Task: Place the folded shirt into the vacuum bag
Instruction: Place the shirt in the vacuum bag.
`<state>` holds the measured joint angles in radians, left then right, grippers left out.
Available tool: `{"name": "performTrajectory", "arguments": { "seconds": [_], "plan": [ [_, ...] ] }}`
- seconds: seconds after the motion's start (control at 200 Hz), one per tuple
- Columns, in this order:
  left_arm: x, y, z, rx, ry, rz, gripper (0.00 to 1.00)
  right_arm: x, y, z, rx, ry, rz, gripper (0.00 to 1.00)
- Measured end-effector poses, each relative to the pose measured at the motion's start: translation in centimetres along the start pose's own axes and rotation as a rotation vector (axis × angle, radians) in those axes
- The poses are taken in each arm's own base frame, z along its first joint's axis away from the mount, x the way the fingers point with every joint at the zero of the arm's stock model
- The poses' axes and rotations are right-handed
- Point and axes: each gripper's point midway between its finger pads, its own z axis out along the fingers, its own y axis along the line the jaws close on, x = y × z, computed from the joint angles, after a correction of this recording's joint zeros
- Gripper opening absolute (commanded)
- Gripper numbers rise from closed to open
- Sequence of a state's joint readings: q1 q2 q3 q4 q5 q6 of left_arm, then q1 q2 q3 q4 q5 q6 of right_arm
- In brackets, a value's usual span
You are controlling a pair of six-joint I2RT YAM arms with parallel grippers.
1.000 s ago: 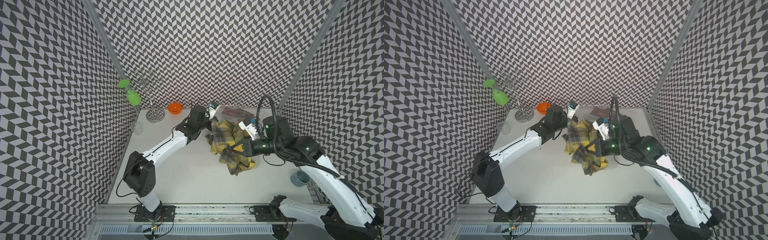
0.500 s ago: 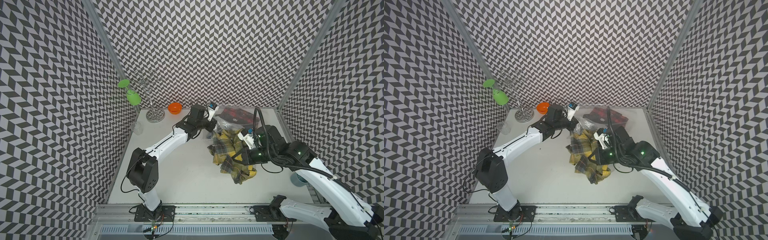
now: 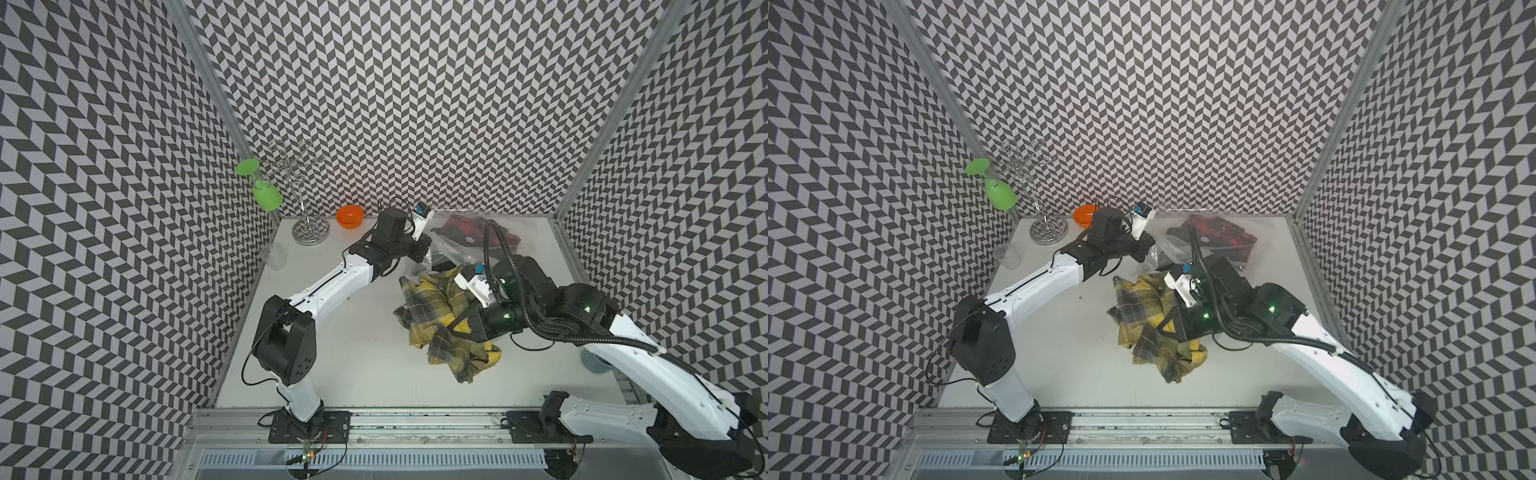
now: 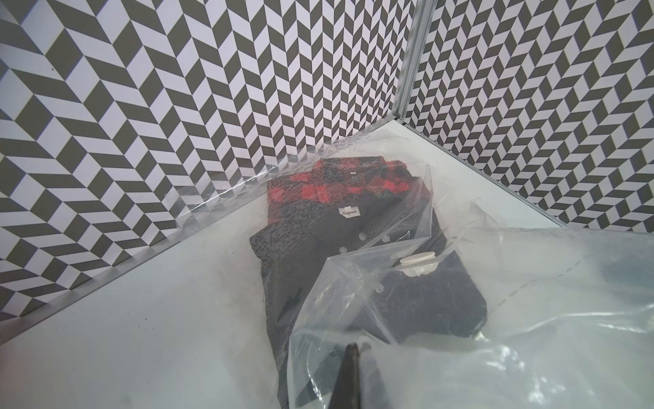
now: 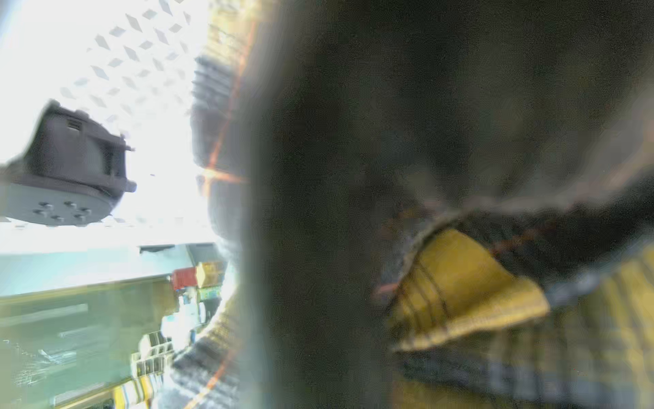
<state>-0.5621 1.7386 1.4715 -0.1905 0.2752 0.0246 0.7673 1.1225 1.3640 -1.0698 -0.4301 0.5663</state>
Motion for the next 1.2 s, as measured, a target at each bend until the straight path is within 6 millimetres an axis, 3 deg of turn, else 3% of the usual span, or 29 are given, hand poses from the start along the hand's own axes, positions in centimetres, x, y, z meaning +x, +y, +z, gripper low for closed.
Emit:
{"name": "performTrajectory", "arguments": {
  "seconds": [0.12,0.265,0.426,0.621,0.716,0.811,0.916,1.032,1.112,1.202],
  "plan": [
    [0.3,-0.2,-0.8,-0.001,-0.003,0.003,0.0,-2.5,-4.6,-1.8,0.071,-0.106,0.121,0.0],
    [-0.1,-0.6,-2.3,-0.005,-0.018,0.015,0.0,-2.9,-7.9,-3.4,0.142,-0.159,0.201,0.0],
    [0.8,-0.9,-2.9,-0.011,-0.003,0.032,0.0,-2.4,-9.6,-3.9,0.193,-0.154,0.24,0.0],
    [1.5,-2.8,-3.0,0.009,0.014,0.048,0.0,-2.9,-9.5,-5.0,0.208,-0.171,0.24,0.0],
    [1.1,-4.4,-3.2,0.03,0.004,0.065,0.0,-2.2,-9.8,-4.0,0.207,-0.14,0.258,0.0],
    [0.7,-6.2,-3.4,0.059,-0.004,0.076,0.0,-0.7,-10.2,-1.8,0.209,-0.086,0.281,0.0],
    [0.5,-7.6,-3.7,0.082,-0.007,0.075,0.0,2.0,-11.0,1.7,0.225,0.002,0.286,0.0],
    [0.2,-8.7,-4.3,0.099,-0.014,0.076,0.0,5.6,-13.2,4.9,0.261,0.095,0.338,0.0],
    [-0.1,-9.5,-4.8,0.113,-0.021,0.08,0.0,6.8,-14.6,5.4,0.303,0.111,0.378,0.0],
    [0.0,-10.5,-5.2,0.133,-0.024,0.082,0.0,5.9,-15.5,4.8,0.335,0.052,0.4,0.0]
  ]
}}
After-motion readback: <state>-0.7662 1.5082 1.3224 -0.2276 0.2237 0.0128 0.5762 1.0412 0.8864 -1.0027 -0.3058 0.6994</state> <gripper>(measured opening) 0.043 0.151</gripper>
